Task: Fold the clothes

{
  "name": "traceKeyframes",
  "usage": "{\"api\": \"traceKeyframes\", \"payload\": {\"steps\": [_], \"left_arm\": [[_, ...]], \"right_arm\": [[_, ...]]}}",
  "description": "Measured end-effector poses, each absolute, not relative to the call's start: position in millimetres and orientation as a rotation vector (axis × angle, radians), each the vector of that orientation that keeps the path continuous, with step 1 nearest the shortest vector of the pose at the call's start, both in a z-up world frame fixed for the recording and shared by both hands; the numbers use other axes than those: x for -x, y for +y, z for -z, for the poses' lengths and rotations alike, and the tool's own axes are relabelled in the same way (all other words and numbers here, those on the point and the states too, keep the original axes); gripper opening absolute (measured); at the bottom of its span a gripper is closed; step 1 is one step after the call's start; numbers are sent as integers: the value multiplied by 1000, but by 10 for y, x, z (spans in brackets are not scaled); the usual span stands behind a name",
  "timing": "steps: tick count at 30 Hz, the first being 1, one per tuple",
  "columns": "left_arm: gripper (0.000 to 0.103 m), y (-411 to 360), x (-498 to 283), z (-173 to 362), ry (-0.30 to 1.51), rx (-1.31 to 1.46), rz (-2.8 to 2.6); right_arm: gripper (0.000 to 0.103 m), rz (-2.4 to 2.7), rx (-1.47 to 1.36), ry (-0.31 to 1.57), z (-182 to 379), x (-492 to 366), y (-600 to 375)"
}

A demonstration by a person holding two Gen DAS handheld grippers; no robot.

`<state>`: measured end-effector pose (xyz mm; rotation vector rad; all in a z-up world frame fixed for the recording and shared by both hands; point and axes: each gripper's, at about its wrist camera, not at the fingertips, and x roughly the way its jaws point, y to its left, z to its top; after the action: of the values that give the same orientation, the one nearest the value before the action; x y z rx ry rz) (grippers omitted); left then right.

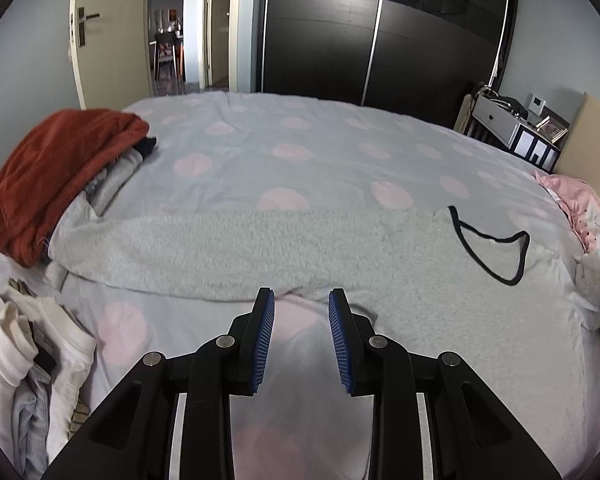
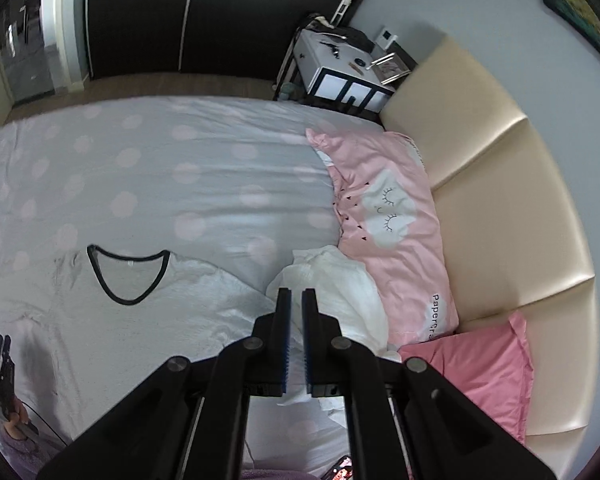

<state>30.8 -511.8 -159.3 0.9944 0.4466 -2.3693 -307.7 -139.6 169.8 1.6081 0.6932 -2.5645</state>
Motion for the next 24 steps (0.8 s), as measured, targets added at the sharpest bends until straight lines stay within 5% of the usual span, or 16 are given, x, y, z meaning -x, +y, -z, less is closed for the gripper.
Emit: {"api": "traceKeyframes", "payload": {"steps": [14, 17, 24], "left_arm": [[30, -5139, -328, 1604, 493, -1024, 2374], [30, -5104, -282, 1640, 467, -1045, 2368], [30, -4966, -117, 1776, 338, -1111, 2351]], "right_arm": [[8, 2267, -1949, 724, 725, 2531, -806], [20, 2199, -2000, 779, 1199, 2341, -505], [23, 2056, -2036, 691, 1832, 2021, -293]]}}
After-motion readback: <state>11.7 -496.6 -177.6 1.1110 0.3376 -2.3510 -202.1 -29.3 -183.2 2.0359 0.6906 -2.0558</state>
